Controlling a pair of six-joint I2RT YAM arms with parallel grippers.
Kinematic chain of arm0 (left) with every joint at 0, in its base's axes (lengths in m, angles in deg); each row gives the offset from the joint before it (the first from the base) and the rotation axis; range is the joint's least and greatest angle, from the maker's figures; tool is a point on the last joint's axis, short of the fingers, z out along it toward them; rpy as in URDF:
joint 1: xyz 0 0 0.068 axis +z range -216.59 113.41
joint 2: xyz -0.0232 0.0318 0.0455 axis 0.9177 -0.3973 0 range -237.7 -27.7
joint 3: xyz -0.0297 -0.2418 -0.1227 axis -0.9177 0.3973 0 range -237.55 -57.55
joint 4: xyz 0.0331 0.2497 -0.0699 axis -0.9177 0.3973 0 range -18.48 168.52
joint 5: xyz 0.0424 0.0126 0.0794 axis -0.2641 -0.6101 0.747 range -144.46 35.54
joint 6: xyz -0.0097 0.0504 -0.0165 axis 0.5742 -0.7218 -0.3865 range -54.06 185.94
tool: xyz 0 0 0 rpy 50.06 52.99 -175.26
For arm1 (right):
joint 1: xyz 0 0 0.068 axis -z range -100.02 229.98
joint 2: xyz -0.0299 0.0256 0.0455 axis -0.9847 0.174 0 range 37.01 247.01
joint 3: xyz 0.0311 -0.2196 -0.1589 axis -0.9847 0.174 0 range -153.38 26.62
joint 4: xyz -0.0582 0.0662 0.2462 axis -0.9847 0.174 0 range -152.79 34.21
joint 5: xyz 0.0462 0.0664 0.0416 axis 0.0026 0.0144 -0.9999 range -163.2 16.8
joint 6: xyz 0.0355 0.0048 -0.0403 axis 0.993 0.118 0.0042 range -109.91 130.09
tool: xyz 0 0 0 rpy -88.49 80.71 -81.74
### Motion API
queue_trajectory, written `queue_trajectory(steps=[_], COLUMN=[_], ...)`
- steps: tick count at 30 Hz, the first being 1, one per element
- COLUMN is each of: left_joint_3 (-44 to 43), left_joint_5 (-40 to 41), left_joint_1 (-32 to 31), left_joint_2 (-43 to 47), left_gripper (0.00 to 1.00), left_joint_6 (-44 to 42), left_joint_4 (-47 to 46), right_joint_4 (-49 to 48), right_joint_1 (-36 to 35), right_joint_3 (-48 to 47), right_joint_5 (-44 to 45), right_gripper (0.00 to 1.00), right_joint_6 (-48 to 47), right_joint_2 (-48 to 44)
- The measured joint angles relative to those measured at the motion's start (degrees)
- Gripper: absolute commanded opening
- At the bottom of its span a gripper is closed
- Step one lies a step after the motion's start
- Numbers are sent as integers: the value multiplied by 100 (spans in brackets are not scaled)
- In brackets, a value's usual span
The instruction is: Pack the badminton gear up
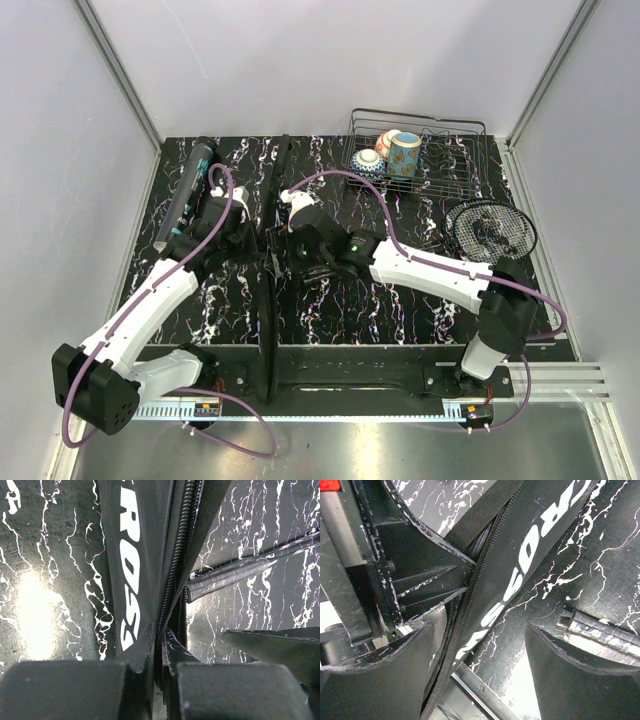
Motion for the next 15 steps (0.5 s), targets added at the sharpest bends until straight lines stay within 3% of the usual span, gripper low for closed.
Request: queue_trajectory(steps=[8,15], left_joint_3=[-7,-20], left_joint_5=[-33,-81], left_joint_1=[0,2], left_joint_2=[-15,-13], left_gripper=[0,0], left_joint_6=[55,111], left_joint_4=[0,0], right_joint_4=[33,37], right_joint_1=[0,0], right_joint_3=[-72,-238], right_joint_5=[149,251], right_gripper=[67,64], right_joint_6=[0,-15], right_joint_2=[-2,278])
